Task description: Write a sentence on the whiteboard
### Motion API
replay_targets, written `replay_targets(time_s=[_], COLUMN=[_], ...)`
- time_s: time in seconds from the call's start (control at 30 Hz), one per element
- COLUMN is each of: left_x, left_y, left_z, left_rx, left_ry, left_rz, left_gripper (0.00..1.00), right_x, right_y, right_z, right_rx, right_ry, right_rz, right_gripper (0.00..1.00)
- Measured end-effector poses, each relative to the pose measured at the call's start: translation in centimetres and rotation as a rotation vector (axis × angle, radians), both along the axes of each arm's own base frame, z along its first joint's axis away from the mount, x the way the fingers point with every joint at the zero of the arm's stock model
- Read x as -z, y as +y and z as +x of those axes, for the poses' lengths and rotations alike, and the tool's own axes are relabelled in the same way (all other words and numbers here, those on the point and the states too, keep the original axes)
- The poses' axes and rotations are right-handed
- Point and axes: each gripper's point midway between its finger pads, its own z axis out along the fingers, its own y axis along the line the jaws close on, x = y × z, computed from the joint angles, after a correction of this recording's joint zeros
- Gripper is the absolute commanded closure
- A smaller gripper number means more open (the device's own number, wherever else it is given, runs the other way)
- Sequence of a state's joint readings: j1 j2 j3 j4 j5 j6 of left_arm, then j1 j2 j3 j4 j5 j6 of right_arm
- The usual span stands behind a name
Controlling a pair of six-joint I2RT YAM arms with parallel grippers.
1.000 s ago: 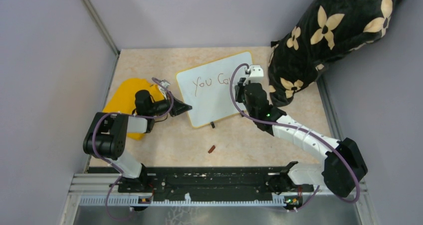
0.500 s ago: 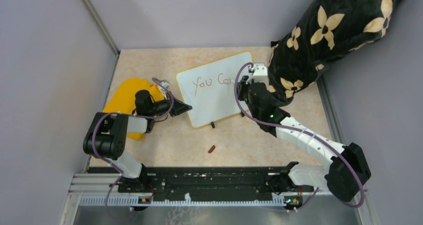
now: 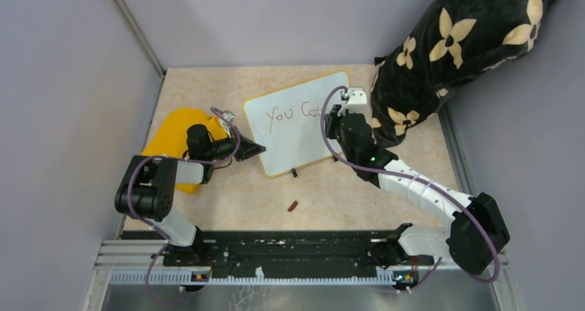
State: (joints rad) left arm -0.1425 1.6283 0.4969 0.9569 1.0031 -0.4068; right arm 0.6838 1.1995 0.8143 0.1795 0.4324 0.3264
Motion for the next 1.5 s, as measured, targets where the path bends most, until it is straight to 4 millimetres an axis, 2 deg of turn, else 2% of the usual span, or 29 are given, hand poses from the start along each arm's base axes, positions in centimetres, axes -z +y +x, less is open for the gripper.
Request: replay_targets(time_s=[0.6,1.5], left_x=[0.0,0.0], left_y=[-0.2,-0.2], left_z=[-0.1,-0.1], left_rx=[0.000,0.002], left_ry=[0.000,-0.003], left_rz=[0.002,0.008], left_gripper=[1.00,1.00], right_x=[0.5,-0.1], right_y=[-0.2,-1.3], right_z=[1.0,2.0], right_rx=[0.016,0.058], right_ry=[0.010,0.002], right_rz=[0.016,0.045], right_gripper=[1.00,1.00])
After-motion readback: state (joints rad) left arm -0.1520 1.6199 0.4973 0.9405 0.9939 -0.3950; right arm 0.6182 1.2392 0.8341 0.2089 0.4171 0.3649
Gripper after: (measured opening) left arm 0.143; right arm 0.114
